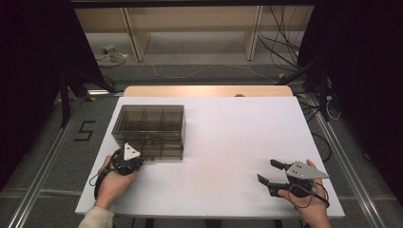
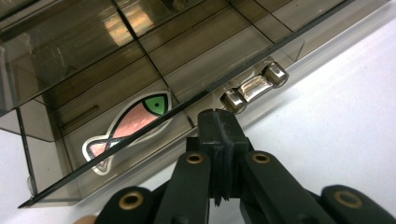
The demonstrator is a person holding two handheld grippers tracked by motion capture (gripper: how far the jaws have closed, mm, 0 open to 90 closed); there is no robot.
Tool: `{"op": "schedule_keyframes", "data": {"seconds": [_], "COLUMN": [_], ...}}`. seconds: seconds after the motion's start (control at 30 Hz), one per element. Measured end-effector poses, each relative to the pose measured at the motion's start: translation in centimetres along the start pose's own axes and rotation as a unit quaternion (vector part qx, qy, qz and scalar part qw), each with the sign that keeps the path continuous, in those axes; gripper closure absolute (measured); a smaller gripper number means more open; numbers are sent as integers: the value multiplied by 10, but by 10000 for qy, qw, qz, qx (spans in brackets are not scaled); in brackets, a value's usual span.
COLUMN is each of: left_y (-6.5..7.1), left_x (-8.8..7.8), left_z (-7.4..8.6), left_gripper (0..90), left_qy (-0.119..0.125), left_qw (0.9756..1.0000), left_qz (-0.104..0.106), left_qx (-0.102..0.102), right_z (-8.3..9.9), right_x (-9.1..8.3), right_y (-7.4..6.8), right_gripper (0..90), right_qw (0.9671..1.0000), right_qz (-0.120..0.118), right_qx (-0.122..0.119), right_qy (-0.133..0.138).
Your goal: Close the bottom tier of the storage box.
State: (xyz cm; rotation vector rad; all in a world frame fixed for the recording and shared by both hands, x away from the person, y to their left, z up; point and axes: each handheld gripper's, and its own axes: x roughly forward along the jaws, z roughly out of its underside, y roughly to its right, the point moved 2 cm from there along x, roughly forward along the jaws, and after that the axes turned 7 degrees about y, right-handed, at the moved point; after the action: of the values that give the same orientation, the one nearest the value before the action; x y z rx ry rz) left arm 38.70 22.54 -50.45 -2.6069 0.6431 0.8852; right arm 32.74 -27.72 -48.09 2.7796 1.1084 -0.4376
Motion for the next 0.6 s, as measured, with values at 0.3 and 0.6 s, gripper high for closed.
{"op": "schedule_keyframes", "data": {"seconds": [0.3,0.6], "left_y": [-1,-2], "left_x": [2,6], "left_z": [-5,-7], "left_gripper": [898,898], "left_qy": [-3,-28], "left_qw": [10000,9999], "left_qz": [-72,-141], "left_qx": [48,40], "right_z": [0,0], "right_x": [0,0], "right_y": [0,0], "right_gripper": [260,260], "right_qw": [10000,10000], "right_qz": [-9,-3], "right_qx": [1,5], "right_qy": [7,6]}}
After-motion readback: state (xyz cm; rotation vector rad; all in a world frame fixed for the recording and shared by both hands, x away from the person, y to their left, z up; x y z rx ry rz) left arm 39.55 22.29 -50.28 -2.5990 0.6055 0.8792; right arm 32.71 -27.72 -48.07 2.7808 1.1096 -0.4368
